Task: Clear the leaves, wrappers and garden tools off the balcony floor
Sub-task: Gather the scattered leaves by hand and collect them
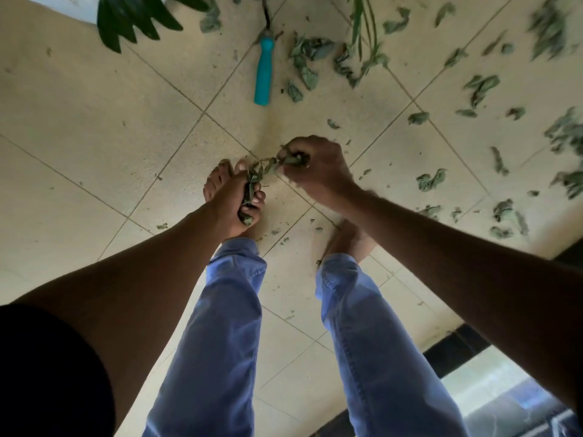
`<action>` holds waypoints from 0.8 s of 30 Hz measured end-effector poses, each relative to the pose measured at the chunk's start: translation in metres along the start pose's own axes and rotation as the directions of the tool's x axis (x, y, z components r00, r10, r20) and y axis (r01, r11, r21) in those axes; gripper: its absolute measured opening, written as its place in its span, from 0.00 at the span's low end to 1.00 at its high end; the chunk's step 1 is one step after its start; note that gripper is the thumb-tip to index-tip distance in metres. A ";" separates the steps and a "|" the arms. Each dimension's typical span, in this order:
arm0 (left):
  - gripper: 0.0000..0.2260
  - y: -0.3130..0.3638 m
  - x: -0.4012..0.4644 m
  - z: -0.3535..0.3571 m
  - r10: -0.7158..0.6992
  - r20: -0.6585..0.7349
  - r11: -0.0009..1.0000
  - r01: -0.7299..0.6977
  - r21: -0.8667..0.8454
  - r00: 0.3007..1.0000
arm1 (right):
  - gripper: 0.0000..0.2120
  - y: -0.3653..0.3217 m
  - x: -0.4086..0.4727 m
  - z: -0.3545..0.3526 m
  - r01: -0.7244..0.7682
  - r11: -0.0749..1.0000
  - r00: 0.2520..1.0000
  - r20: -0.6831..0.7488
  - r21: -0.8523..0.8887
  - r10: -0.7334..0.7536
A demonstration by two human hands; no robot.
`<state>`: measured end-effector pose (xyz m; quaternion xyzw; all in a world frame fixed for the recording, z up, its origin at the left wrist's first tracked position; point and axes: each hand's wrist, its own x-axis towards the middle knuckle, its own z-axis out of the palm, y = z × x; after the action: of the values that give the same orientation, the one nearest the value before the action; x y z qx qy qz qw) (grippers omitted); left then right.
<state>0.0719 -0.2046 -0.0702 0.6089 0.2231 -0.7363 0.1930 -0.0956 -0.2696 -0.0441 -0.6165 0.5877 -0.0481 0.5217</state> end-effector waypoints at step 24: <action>0.26 0.003 0.007 0.057 0.164 0.060 0.975 -0.171 0.144 0.985 | 0.13 -0.014 -0.048 0.022 0.143 0.894 0.989 0.029 -0.425 -0.145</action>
<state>0.0262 -0.2396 -0.0686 0.6205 0.1111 -0.7463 0.2137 -0.0855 -0.2224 -0.0175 -0.7571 0.5379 0.0419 0.3684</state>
